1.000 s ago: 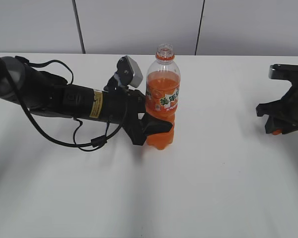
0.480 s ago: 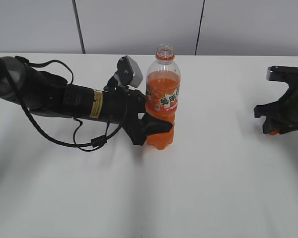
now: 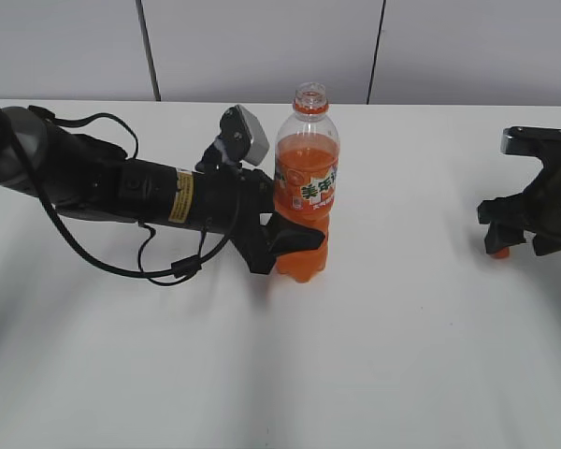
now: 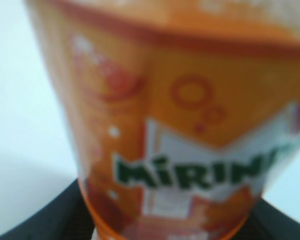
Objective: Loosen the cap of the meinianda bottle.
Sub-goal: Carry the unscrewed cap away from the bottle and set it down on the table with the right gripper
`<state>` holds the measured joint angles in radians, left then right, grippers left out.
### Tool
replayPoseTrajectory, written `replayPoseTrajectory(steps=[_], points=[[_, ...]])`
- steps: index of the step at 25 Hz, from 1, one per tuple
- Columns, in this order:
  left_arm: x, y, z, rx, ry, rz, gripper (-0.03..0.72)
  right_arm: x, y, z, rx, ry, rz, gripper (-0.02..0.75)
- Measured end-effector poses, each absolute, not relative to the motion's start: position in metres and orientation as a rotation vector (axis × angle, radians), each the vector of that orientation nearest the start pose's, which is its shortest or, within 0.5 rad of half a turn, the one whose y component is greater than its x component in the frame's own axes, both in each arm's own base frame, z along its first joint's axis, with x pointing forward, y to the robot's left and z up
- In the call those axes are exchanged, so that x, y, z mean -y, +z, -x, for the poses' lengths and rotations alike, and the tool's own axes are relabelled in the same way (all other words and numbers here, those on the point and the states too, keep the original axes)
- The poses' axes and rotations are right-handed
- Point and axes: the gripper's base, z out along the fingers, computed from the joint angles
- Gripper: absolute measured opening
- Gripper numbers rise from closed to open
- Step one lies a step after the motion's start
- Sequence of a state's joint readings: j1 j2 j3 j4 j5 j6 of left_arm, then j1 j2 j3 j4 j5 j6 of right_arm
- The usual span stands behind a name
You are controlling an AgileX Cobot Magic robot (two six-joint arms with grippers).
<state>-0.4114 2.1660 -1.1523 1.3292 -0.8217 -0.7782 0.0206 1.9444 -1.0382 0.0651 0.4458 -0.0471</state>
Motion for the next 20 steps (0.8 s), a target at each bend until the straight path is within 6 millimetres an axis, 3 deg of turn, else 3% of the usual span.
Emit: replayPoseTrajectory(steps=[2, 4, 20], points=[[0.2226, 0.1079, -0.3486, -1.734, -0.859, -1.255, 0.410, -0.0099, 0.1169, -0.3535, -2.836, 0.047, 0.020, 0.515], [0.2226, 0.1078, -0.3486, -1.735, -0.858, -1.255, 0.410, -0.0099, 0.1169, -0.3534, -2.836, 0.047, 0.020, 0.559], [0.2226, 0.1078, -0.3486, -1.735, -0.858, -1.255, 0.410, -0.0112, 0.1178, -0.3561, -2.806, 0.075, -0.026, 0.535]])
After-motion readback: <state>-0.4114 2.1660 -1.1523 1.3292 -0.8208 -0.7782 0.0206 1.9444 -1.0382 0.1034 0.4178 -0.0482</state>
